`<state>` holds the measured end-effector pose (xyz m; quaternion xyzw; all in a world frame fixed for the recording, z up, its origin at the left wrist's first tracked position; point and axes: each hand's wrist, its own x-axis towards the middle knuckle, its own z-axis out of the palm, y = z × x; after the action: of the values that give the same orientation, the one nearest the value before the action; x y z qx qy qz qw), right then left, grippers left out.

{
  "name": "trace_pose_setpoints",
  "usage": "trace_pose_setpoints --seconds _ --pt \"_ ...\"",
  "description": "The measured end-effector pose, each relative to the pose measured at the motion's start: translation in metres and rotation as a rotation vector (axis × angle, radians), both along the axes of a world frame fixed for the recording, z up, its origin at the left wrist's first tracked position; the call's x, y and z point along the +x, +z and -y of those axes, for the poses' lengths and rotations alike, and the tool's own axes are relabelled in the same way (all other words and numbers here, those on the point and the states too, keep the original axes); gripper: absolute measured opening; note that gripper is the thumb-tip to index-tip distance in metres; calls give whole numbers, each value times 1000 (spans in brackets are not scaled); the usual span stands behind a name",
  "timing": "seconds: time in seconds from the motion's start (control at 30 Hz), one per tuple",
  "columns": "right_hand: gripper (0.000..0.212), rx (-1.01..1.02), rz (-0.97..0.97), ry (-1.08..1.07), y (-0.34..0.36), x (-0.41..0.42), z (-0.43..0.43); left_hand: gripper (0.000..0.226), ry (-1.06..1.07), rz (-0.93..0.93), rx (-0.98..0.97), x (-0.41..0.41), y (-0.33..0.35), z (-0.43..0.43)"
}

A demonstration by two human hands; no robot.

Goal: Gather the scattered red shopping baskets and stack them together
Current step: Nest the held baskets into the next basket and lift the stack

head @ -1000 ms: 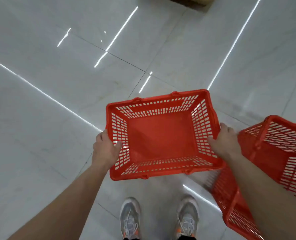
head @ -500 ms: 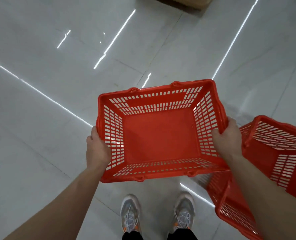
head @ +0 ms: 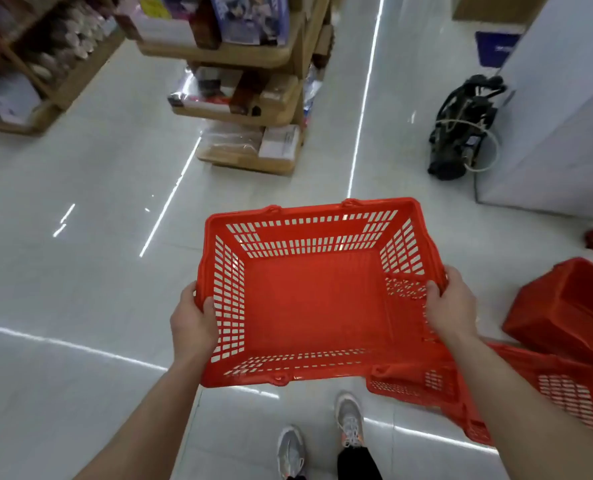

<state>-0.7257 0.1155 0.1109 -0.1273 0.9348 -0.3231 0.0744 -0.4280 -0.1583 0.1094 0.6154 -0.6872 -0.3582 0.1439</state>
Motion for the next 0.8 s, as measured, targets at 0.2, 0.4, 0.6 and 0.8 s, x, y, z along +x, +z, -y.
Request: trace_pose_setpoints --seconds 0.2,0.4,0.6,0.8 --pt "33 -83 -57 -325 94 47 -136 37 -267 -85 11 -57 87 -56" --pt "29 -74 -105 -598 151 69 -274 36 -521 -171 18 -135 138 -158" --pt "32 -74 -123 -823 174 75 -418 36 -770 -214 36 -202 160 -286" --pt "34 -156 -126 -985 185 73 -556 39 -918 -221 9 -268 173 -428"
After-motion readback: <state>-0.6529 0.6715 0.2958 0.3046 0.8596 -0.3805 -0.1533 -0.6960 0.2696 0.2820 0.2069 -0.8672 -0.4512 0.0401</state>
